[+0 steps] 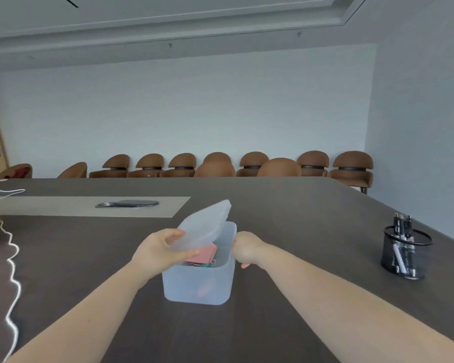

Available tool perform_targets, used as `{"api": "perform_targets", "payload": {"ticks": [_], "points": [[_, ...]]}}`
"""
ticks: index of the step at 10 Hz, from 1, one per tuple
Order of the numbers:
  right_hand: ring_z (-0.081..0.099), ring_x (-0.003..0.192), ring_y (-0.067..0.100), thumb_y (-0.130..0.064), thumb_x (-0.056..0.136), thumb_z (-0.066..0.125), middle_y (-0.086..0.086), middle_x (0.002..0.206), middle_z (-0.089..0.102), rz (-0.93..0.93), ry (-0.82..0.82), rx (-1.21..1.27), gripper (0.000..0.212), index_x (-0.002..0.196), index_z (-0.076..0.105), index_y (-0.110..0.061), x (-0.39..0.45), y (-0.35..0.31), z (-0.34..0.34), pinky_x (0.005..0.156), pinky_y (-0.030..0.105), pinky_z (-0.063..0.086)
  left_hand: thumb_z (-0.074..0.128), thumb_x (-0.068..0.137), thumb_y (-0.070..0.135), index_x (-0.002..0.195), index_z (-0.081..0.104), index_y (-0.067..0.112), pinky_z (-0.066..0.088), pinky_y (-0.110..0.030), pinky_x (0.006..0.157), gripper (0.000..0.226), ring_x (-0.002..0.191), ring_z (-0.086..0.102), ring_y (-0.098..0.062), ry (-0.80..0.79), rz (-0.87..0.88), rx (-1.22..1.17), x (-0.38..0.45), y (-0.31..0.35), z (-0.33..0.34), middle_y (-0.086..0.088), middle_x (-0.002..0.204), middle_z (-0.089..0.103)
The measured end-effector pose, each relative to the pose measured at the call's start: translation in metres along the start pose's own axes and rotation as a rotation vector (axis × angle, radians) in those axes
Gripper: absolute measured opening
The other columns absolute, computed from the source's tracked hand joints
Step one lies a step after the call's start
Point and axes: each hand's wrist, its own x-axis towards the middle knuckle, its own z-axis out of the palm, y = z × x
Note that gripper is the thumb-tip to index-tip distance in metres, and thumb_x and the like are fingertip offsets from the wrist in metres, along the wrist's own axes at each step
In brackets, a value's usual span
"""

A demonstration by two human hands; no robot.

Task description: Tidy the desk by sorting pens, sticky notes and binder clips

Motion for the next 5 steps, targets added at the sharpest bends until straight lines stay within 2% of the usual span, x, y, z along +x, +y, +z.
{"api": "perform_targets", "payload": {"ticks": [1,2,3,4,5], "points": [[0.06,0.094,0.028,-0.003,0.092,0.036,0.011,0.114,0.062,-0.047,-0.002,-0.01,0.037,0.118,0.061,0.001,-0.009,0.002,-0.004,0.092,0.041,0.056,0.081,0.066,0.047,0.119,0.063,0.023,0.043,-0.027,0.1,0.061,0.125,0.052,-0.009,-0.045,-0.003,0.118,0.003,-0.001,0.012,0.009,0.128,0.061],[0.064,0.103,0.033,0.003,0.092,0.034,0.012,0.106,0.056,-0.045,-0.008,-0.021,0.031,0.106,0.062,0.0,-0.018,0.005,-0.01,0.091,0.039,0.056,0.072,0.07,0.059,0.11,0.066,0.027,0.046,-0.029,0.097,0.053,0.123,0.054,-0.01,-0.022,0.005,0.309,0.007,0.004,0.016,0.011,0.126,0.062],[0.064,0.111,0.037,0.003,0.093,0.033,0.011,0.103,0.054,-0.034,0.004,-0.055,0.032,0.107,0.061,-0.004,-0.024,0.01,-0.016,0.069,0.032,0.054,0.063,0.074,0.064,0.113,0.064,0.029,0.048,-0.029,0.093,0.053,0.12,0.054,-0.012,-0.064,0.021,0.481,0.013,0.011,0.015,0.013,0.126,0.06],[0.066,0.109,0.037,0.004,0.093,0.032,0.018,0.127,0.06,0.009,0.039,-0.075,0.042,0.128,0.054,0.006,-0.024,0.023,-0.018,0.084,0.036,0.055,0.053,0.084,0.057,0.115,0.061,0.03,0.05,-0.03,0.089,0.042,0.113,0.057,-0.014,-0.049,0.054,0.615,0.012,0.021,0.023,0.012,0.125,0.06],[0.067,0.107,0.036,0.004,0.092,0.036,0.024,0.125,0.063,0.007,0.062,-0.161,0.041,0.126,0.057,0.008,-0.021,0.031,-0.024,0.09,0.038,0.053,0.046,0.091,0.046,0.117,0.061,0.027,0.05,-0.029,0.086,0.035,0.109,0.06,-0.018,0.03,0.135,0.66,0.017,0.037,0.042,0.008,0.12,0.064]]}}
